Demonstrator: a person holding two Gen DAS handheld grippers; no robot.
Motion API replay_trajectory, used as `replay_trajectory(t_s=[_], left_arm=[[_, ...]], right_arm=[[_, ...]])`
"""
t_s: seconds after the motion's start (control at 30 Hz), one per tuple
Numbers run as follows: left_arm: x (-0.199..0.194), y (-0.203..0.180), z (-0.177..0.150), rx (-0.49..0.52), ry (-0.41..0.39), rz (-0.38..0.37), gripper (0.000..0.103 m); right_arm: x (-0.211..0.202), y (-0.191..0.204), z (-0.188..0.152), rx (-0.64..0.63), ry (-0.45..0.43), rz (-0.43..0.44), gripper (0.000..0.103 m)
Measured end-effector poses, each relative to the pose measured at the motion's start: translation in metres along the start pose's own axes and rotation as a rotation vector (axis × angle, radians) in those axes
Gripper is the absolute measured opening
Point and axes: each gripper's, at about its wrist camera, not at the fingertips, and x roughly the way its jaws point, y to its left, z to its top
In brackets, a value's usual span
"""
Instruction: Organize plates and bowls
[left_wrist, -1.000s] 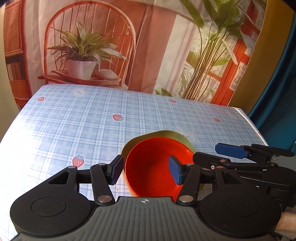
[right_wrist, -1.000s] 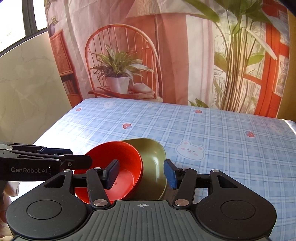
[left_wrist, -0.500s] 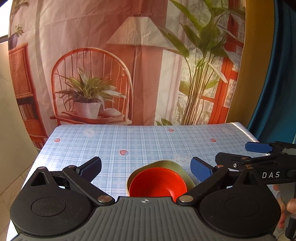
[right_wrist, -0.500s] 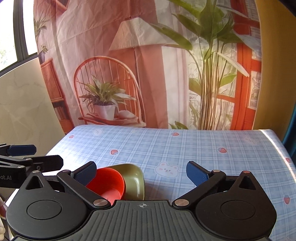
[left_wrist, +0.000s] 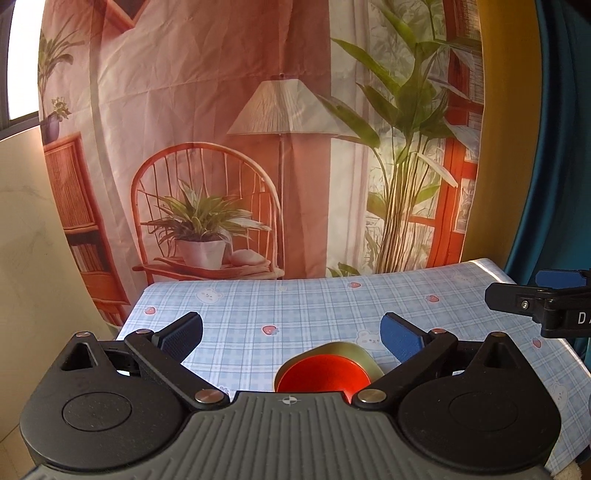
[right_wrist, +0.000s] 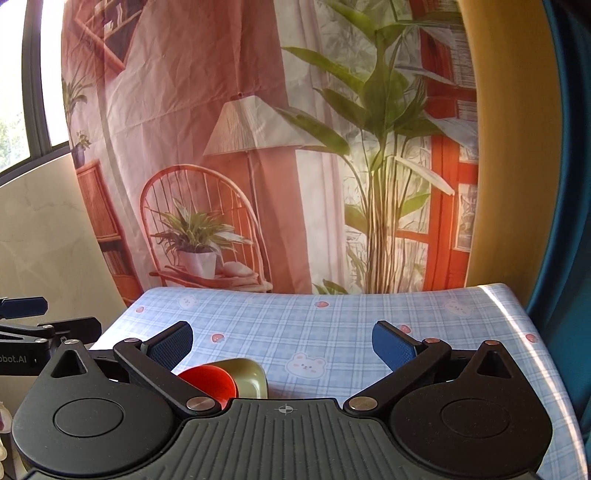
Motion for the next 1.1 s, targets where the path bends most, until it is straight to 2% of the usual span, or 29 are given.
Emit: replay_trajectory(t_s=[0.23,0.47,1.1], left_arm=[[-0.024,0.005,0.005,-0.031,-0.035,0.022,0.103],[-0.036,0.008,0.007,-0.07,-0.033,0.053,0.103],[-0.043,0.011,0.005,-0.075,-0.041,0.075,0.103]], right_arm=[[-0.022,0.003,0.001,-0.012,-0.009,0.017,0.103],[-0.038,0.005,0.001,-0.022,-0.028,0.004,0.103],[-0.04,0.011,0.004,-0.047,-0.028,-0.035,0.103]])
